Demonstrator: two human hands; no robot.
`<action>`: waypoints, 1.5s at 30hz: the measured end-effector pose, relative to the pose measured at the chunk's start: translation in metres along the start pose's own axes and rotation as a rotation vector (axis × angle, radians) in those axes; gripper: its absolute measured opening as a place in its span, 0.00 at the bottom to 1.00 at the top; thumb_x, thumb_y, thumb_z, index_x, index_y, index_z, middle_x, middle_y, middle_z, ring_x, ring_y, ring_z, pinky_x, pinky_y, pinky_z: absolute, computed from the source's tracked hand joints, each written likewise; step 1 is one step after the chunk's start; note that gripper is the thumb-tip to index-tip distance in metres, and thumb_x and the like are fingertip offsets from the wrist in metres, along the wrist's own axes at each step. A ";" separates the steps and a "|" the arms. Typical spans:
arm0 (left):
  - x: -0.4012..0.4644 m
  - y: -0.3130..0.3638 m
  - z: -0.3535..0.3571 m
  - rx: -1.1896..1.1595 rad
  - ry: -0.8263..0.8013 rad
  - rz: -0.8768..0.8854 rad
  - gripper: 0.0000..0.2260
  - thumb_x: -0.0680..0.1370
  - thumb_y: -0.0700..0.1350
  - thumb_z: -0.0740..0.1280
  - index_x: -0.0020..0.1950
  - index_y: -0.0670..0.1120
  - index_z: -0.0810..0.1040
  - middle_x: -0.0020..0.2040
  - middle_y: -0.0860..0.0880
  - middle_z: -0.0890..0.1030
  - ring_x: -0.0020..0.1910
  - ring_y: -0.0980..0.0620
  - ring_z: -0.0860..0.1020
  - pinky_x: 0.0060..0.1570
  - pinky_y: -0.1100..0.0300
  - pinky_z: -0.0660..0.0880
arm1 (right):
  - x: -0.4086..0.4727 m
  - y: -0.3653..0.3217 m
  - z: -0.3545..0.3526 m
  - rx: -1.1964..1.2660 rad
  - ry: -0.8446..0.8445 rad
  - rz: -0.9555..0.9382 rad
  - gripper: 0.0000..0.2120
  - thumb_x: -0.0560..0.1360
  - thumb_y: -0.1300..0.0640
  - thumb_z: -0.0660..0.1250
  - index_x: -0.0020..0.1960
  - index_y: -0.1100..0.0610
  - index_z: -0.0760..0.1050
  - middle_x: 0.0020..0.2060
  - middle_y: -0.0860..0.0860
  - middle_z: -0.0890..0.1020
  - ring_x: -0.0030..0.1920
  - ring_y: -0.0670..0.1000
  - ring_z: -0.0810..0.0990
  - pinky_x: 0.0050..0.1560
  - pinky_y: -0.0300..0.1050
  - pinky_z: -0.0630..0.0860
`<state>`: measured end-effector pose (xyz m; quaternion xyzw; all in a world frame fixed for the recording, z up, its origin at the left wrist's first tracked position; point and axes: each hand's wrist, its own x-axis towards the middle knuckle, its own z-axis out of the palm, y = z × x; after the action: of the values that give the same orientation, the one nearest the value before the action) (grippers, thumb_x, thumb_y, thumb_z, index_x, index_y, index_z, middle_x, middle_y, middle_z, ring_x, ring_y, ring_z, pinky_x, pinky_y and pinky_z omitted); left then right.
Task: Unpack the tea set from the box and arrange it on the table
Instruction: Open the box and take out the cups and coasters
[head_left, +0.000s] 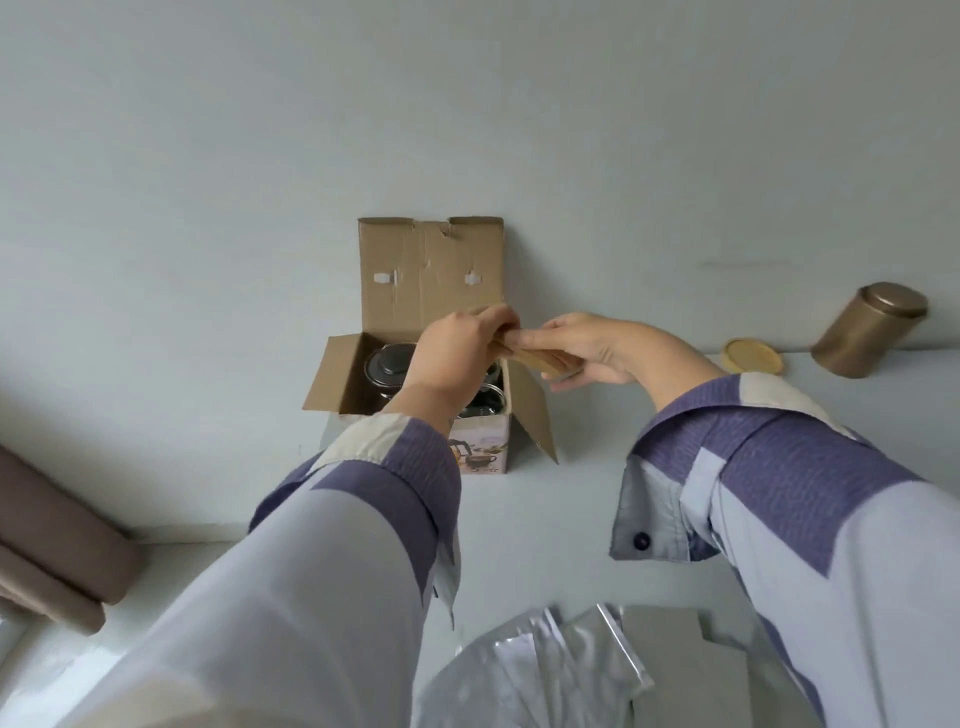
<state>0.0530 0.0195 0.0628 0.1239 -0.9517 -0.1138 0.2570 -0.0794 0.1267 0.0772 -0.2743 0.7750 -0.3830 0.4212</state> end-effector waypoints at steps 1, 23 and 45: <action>0.003 0.009 0.008 -0.023 -0.014 0.040 0.08 0.76 0.42 0.68 0.54 0.43 0.79 0.48 0.47 0.83 0.42 0.44 0.81 0.40 0.53 0.77 | -0.004 0.009 -0.007 0.042 0.001 0.011 0.21 0.67 0.45 0.74 0.51 0.57 0.72 0.49 0.55 0.76 0.50 0.52 0.76 0.52 0.47 0.76; 0.063 0.086 0.234 -0.046 -0.723 -0.539 0.32 0.77 0.57 0.64 0.75 0.42 0.58 0.77 0.45 0.53 0.72 0.43 0.63 0.66 0.48 0.68 | 0.079 0.199 -0.148 -0.515 0.630 0.116 0.26 0.62 0.41 0.73 0.54 0.50 0.70 0.58 0.52 0.71 0.60 0.56 0.72 0.57 0.48 0.72; 0.074 0.076 0.273 0.102 -0.773 -0.552 0.44 0.73 0.57 0.69 0.78 0.41 0.48 0.78 0.44 0.43 0.78 0.47 0.45 0.72 0.52 0.57 | 0.143 0.242 -0.158 -0.447 0.773 0.074 0.41 0.63 0.44 0.76 0.71 0.50 0.62 0.68 0.57 0.65 0.67 0.61 0.65 0.65 0.52 0.64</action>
<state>-0.1641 0.1115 -0.1113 0.3333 -0.9133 -0.1689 -0.1619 -0.3118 0.2118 -0.1303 -0.1673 0.9485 -0.2653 0.0446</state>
